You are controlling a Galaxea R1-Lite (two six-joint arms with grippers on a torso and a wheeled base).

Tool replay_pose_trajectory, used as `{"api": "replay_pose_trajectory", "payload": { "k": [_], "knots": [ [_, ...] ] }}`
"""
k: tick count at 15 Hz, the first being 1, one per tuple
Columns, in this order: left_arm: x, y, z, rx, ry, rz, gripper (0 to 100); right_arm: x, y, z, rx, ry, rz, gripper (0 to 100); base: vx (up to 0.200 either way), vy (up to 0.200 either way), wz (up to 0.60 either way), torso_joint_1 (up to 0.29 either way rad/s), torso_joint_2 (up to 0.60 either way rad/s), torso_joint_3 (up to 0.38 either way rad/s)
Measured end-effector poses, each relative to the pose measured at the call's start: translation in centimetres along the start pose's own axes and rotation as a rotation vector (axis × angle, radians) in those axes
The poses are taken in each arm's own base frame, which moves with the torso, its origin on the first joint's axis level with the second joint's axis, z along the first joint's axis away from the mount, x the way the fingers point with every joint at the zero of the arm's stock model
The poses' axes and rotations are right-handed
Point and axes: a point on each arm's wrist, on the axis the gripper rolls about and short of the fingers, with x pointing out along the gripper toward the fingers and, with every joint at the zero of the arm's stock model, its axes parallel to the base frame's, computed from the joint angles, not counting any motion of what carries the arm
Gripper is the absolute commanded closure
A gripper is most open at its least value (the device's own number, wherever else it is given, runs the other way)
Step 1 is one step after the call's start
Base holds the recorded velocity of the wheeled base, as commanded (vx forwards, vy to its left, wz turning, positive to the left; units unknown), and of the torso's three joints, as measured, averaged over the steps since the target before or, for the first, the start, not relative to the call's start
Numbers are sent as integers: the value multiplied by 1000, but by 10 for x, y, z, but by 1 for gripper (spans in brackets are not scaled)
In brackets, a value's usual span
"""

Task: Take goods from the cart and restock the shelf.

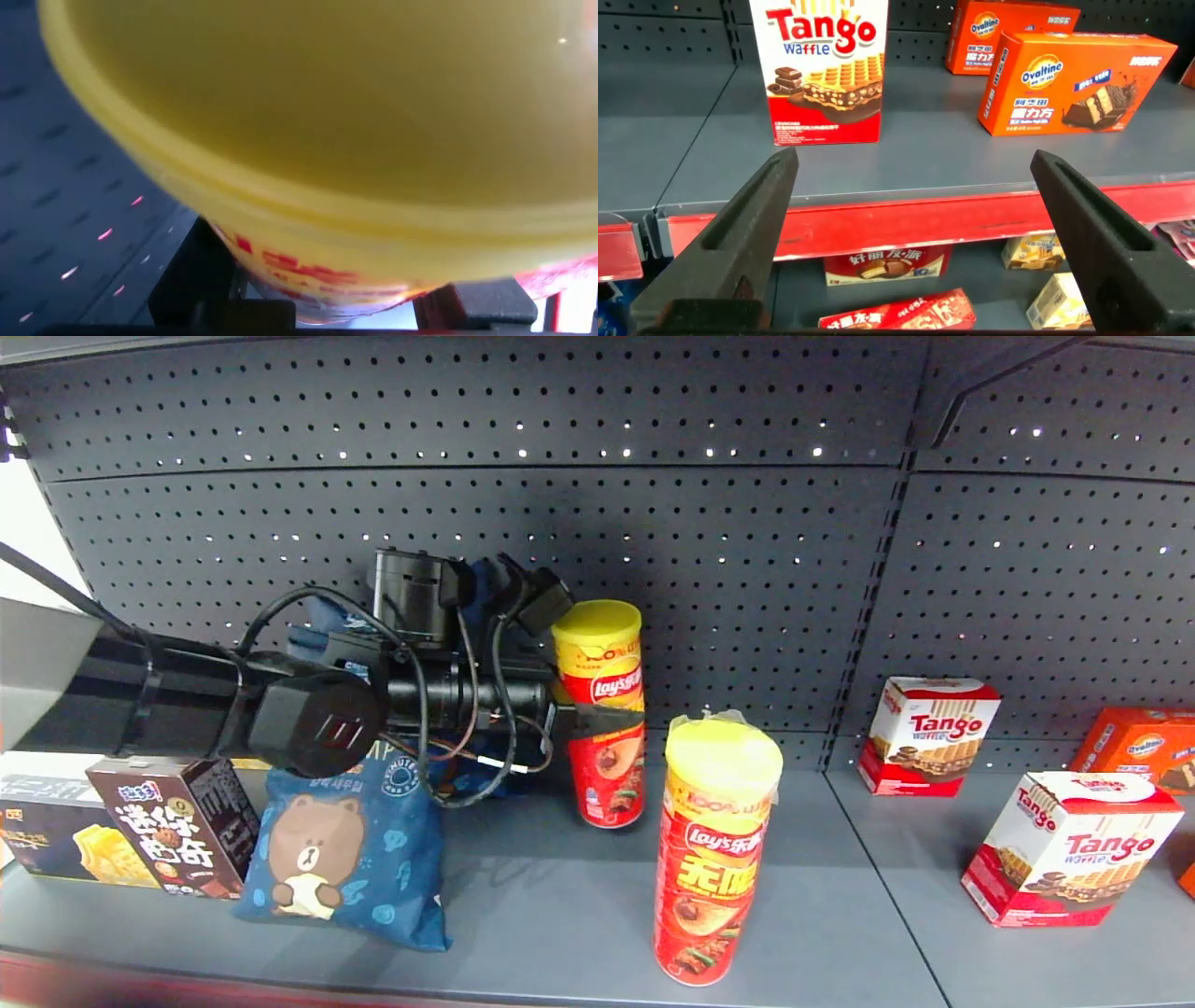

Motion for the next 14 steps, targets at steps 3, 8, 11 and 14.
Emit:
{"api": "replay_pose_trajectory", "payload": {
  "k": [3,8,11,14],
  "knots": [
    [9,-4,-4,56,13,-21,100,0,0,0,1,0,5,0,0,0,0,0,0,0],
    [15,-8,-6,55,48,-45,100,0,0,0,3,1,5,0,0,0,0,0,0,0],
    [18,-4,-9,104,52,-44,100,0,0,0,3,0,7,0,0,0,0,0,0,0],
    [26,3,-13,108,53,-42,100,0,0,0,2,1,6,0,0,0,0,0,0,0]
  ]
}}
